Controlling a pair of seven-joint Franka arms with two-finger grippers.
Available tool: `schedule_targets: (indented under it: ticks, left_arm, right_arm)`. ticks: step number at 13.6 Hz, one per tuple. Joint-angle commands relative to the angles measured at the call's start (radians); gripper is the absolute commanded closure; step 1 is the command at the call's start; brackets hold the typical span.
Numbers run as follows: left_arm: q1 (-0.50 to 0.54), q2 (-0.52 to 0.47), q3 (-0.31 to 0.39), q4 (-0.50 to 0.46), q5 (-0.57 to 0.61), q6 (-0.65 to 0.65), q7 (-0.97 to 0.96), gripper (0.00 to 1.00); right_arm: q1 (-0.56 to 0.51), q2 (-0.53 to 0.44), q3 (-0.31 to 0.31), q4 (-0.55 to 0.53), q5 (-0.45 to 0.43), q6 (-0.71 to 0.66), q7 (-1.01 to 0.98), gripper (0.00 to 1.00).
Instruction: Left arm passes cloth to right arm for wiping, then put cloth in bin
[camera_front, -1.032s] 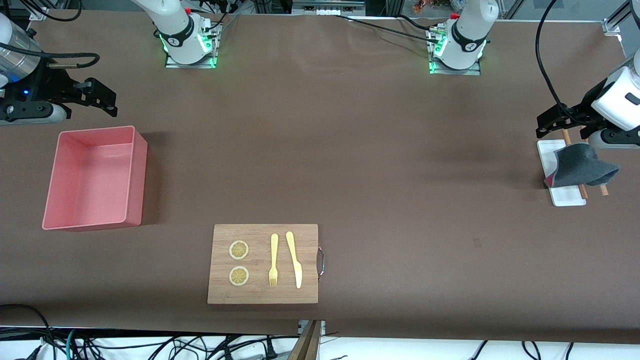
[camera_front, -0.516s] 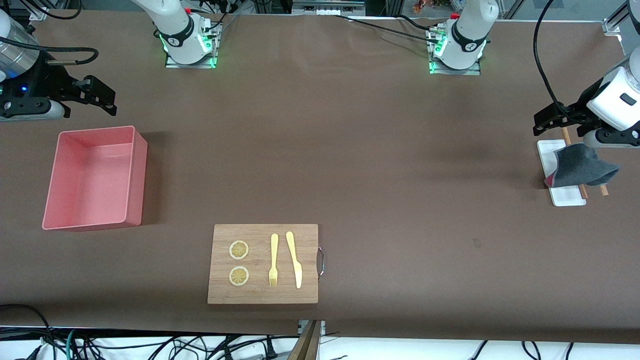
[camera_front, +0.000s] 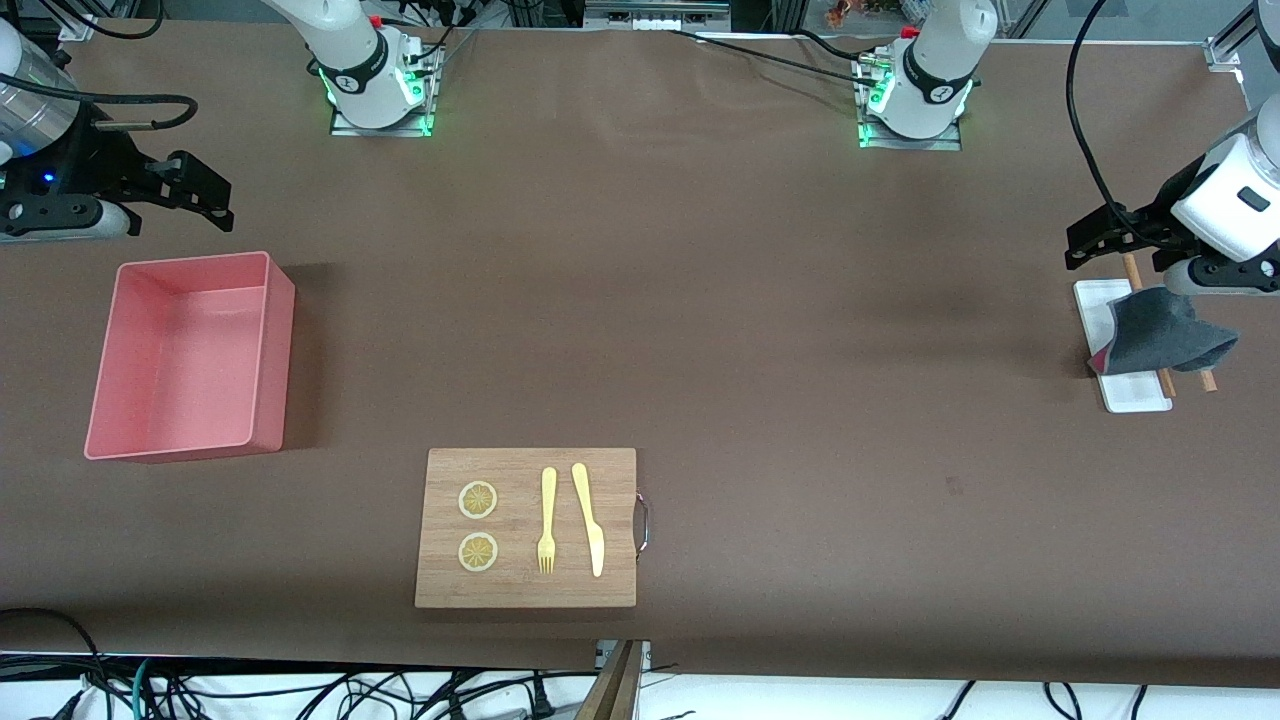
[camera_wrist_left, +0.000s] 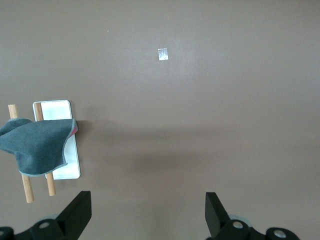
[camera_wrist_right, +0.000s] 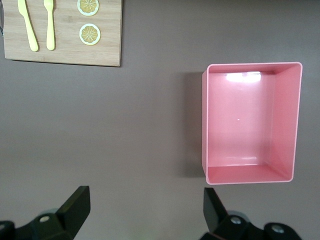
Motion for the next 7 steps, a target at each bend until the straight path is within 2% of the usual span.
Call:
schedule_targets:
  ticks: [1, 7]
  left_arm:
    - [-0.009, -0.002, 0.003, 0.005, 0.005, -0.015, -0.004, 0.0]
    - [-0.006, 0.001, 0.01, 0.005, 0.007, -0.015, 0.003, 0.0]
  right_arm:
    - [0.003, -0.009, 0.002, -0.007, 0.006, 0.001, -0.006, 0.0]
    - [0.003, -0.009, 0.002, -0.005, 0.008, 0.012, -0.008, 0.0]
